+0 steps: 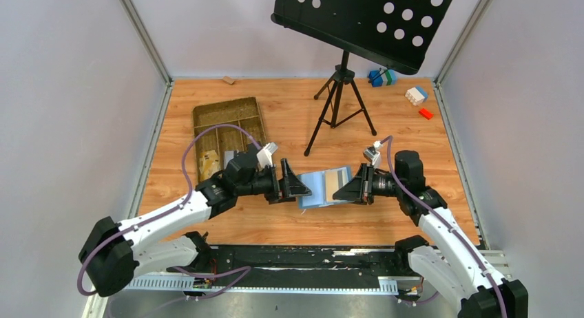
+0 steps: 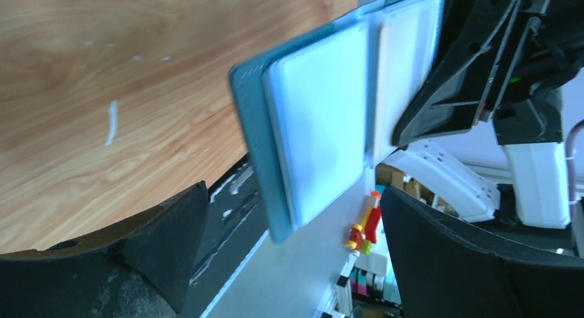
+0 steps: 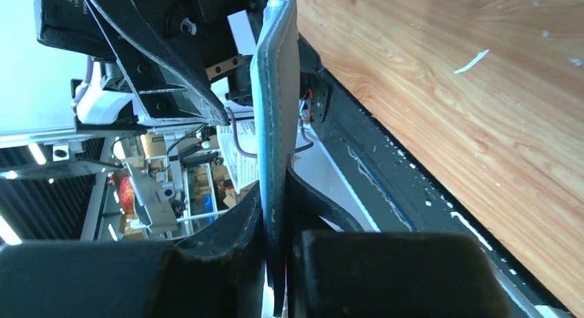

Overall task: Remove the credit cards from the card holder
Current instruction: Remove the credit card from the card holder.

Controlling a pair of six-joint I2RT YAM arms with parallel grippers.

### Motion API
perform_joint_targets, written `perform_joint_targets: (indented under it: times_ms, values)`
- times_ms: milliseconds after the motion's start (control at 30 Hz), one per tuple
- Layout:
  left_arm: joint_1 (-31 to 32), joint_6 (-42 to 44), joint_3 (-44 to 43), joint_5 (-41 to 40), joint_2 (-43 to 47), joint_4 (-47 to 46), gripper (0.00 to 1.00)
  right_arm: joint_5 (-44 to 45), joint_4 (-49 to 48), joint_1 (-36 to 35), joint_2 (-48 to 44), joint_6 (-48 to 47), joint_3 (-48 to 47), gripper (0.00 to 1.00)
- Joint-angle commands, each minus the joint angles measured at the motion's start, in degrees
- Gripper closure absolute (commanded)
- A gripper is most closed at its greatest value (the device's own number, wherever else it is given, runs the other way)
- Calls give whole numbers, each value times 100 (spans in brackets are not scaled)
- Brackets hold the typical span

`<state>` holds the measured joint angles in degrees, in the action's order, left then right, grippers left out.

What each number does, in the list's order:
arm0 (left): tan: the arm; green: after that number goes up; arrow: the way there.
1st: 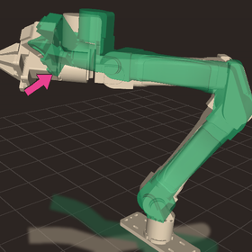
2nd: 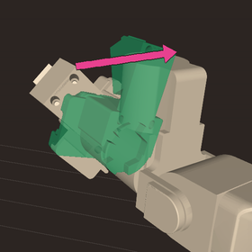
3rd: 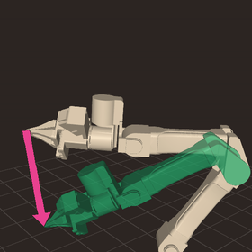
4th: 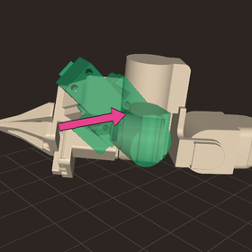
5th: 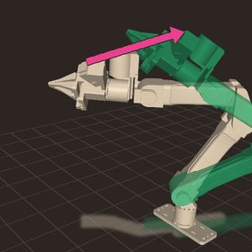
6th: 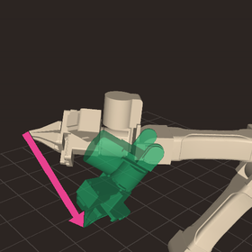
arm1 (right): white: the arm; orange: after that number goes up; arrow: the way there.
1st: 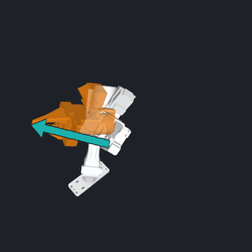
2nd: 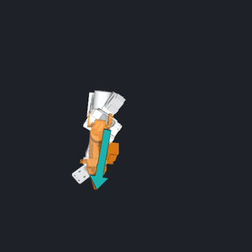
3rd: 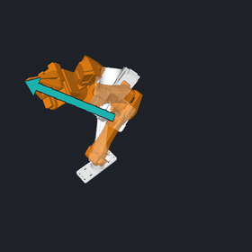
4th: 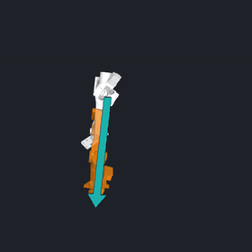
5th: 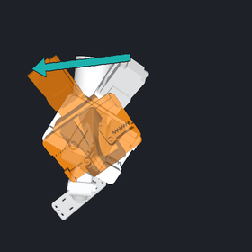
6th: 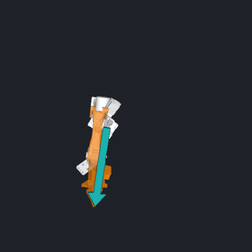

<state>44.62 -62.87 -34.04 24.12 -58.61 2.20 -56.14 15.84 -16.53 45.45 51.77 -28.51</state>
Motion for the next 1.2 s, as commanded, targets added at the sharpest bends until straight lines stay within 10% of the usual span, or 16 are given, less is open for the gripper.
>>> perform_joint_targets:
  times_ms: [0,200,333,400,467,633,1000,1167]
  values:
    - [234,-711,-260,-259,-332,-1375,1,-469,-330,-43,-177,271,-309,91]
    - [319,-1249,-36,-128,-600,-2306,19,-510,-434,-43,-583,531,-129,91]
    - [319,-1169,-201,84,-785,-2398,71,-399,-318,-43,-590,496,-138,82]
    - [319,-998,-421,169,-861,-1997,100,-24,218,-35,-590,165,-322,56]
    - [319,-728,-625,158,-858,-1486,100,695,1237,-39,-586,-502,-709,40]
    - [285,-24,-963,19,-683,-174,100,1540,1644,-35,-760,-580,-904,41]
    - [274,62,-1099,359,-737,-171,100,1341,1176,-34,-1261,-198,-437,85]
    - [275,-21,-1259,544,-917,-419,100,1196,1124,-35,-927,-332,-517,89]
